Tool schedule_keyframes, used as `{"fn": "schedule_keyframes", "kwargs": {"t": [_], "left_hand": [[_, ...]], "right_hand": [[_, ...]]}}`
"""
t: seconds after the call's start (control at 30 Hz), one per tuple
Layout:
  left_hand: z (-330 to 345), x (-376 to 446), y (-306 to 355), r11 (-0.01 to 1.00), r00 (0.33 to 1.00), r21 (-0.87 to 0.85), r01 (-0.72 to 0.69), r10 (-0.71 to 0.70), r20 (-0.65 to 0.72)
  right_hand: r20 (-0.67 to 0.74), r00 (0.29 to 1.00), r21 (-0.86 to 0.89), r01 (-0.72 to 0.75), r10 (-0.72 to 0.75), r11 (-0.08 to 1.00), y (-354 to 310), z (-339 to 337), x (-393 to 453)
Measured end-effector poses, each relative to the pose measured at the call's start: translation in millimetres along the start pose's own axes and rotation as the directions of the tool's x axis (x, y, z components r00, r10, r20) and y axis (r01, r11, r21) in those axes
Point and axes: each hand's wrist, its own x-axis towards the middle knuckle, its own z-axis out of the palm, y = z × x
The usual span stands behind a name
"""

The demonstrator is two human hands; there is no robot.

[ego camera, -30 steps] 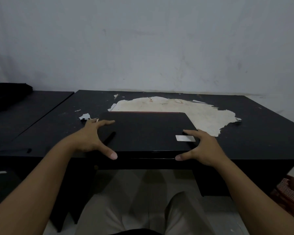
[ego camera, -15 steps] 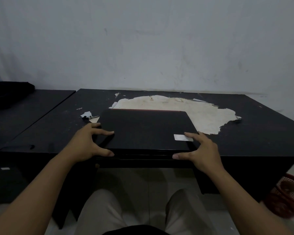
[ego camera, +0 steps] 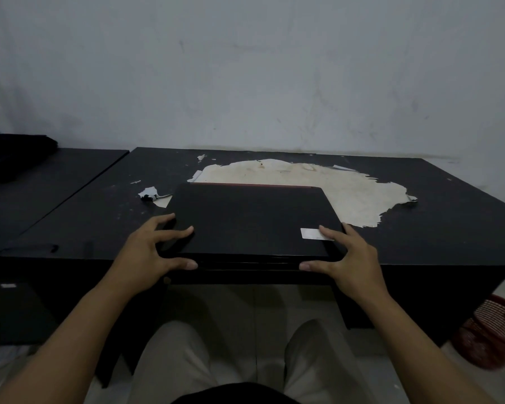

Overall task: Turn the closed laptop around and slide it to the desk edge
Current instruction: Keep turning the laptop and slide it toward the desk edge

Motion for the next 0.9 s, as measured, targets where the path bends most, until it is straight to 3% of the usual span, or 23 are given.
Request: {"fn": "schedule_keyframes", "kwargs": {"t": [0.3, 0.63, 0.77, 0.9], "left_hand": [[10.3, -13.1, -0.9, 0.999, 0.995, 0.011, -0.046, 0.046, -0.093], [10.1, -13.6, 11.5, 1.0, 0.998, 0.004, -0.001, 0.002, -0.067], [2.2, -8.2, 17.5, 0.992, 0.998, 0.11, 0.061, -0.061, -0.003], [8.0, -2.0, 41.3, 0.946, 0.986, 0.322, 0.036, -0.087, 0.146]], "right_hand": [[-0.012, 1.0, -0.014, 0.015, -0.015, 1.0, 0.0, -0.3, -2.2], [0.029, 0.995, -0.068, -0.093, 0.095, 0.993, -4.9, -2.8, 3.7], [0.149, 0.973, -0.273, -0.129, 0.174, 0.954, -14.6, -5.4, 20.3], [0.399, 0.877, -0.505, -0.033, 0.267, 0.862, -34.5, -5.8, 35.1]]}}
